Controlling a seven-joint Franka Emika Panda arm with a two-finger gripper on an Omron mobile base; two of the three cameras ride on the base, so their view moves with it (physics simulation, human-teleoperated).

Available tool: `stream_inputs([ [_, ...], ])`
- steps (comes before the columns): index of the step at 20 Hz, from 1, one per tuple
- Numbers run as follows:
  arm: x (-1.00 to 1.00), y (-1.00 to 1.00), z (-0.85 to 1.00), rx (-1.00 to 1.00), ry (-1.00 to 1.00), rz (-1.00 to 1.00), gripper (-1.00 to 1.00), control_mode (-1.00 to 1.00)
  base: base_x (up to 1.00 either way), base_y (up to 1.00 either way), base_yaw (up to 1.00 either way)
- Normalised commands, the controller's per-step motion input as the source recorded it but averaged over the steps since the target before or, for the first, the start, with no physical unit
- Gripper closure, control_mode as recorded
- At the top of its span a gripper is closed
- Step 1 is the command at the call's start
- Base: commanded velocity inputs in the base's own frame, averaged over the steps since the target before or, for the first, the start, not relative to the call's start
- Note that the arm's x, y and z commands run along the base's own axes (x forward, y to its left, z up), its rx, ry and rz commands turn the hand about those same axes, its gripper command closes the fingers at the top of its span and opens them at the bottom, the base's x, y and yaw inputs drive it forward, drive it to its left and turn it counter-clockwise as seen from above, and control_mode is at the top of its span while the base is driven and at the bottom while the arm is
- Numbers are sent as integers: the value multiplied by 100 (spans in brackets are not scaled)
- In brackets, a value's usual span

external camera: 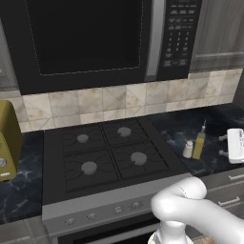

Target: Take 2 condiments from the cabinet and move them on the counter near the stove.Make sure the condiments are lined up with each other, next to each other.

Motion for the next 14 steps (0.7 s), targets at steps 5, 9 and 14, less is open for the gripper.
stream_inputs([
  [5, -55, 16, 41, 0, 0, -4, -100, -100, 0, 0, 0],
  [9, -32, 46, 59, 0, 0, -14, -100, -100, 0, 0, 0],
  [14, -38, 58, 81, 0, -1, -19, -100, -100, 0, 0, 0],
])
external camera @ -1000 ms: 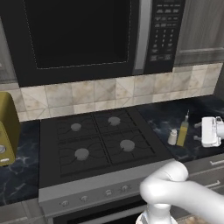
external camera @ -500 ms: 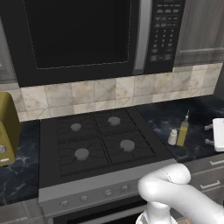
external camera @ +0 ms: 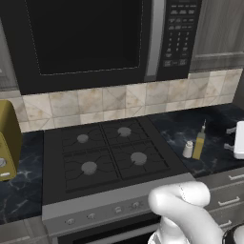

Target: Take 2 condiments from the cabinet and move them on the counter near the stove.Make sure the condiments are lined up with each other, next to each other.

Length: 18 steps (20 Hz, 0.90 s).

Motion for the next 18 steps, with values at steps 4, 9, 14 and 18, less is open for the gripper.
stream_inputs([
  [4, -56, 57, 86, -2, 3, -18, -100, -100, 0, 0, 0],
  [9, -57, 62, 71, -8, 10, -13, -100, -100, 0, 0, 0],
  [14, -20, 81, 56, -16, 11, -3, -100, -100, 0, 0, 0],
  [18, 0, 79, 38, -18, 2, 0, -100, -100, 0, 0, 0],
])
